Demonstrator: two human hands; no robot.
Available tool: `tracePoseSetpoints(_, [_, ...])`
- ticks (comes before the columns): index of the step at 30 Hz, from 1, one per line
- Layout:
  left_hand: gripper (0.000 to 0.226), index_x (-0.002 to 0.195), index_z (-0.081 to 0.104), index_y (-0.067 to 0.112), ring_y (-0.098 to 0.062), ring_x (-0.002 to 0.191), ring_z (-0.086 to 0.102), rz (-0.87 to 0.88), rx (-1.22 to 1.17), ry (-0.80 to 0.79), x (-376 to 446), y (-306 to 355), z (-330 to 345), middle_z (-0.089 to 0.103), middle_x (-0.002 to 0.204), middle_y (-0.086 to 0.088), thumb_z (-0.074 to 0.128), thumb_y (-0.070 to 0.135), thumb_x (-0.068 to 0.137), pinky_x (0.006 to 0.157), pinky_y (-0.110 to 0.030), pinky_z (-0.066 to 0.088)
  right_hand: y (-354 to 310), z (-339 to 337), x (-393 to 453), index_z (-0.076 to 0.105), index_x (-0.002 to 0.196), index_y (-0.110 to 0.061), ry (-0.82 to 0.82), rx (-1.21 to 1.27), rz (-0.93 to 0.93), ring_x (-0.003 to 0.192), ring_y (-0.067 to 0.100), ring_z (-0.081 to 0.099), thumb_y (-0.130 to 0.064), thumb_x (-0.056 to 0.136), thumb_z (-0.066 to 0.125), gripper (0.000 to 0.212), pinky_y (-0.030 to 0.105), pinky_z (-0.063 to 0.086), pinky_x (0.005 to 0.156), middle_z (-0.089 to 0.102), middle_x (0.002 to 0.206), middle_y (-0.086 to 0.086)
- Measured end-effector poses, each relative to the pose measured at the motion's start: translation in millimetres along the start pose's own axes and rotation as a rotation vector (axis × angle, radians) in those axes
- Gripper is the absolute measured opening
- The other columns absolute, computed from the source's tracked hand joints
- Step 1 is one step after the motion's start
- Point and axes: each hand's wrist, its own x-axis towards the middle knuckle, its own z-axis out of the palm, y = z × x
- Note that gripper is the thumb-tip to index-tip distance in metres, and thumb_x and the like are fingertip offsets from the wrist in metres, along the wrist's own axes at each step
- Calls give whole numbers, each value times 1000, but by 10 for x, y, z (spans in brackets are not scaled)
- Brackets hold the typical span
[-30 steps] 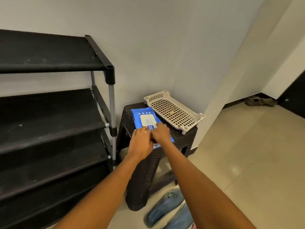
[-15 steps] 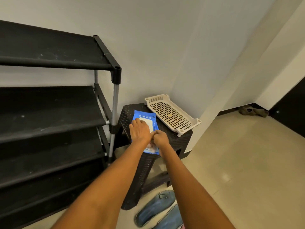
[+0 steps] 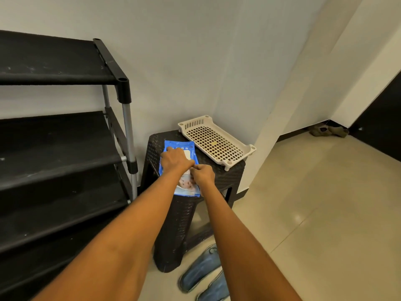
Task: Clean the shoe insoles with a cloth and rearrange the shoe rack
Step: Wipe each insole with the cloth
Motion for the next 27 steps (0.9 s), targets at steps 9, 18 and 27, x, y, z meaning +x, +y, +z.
tracePoseSetpoints(9, [59, 125, 51, 4, -31, 119, 50, -56, -238, -28, 12, -41, -125, 54, 129, -16, 55, 51, 88, 91, -36, 43, -19, 11, 77, 66, 66, -12, 48, 39, 97, 77, 21, 65, -14, 87, 62, 22, 41, 55, 85, 67, 77, 10])
tracePoseSetpoints(18, [36, 113, 58, 0, -35, 90, 64, -302, -957, -4, 43, -496, -193, 63, 109, -19, 34, 24, 100, 65, -43, 57, 6, 83, 113, 61, 92, -18, 111, -163, 26, 96, 27, 66, -17, 87, 62, 5, 40, 54, 87, 68, 107, 9])
tracePoseSetpoints(27, [58, 148, 22, 7, -32, 145, 9, 595, 507, 211, -449, -588, 157, 19, 155, -16, 25, 40, 101, 113, -50, -13, -47, 4, -11, 58, 110, -16, 142, -391, -238, 99, 22, 59, -7, 89, 58, 23, 29, 46, 77, 60, 113, 9])
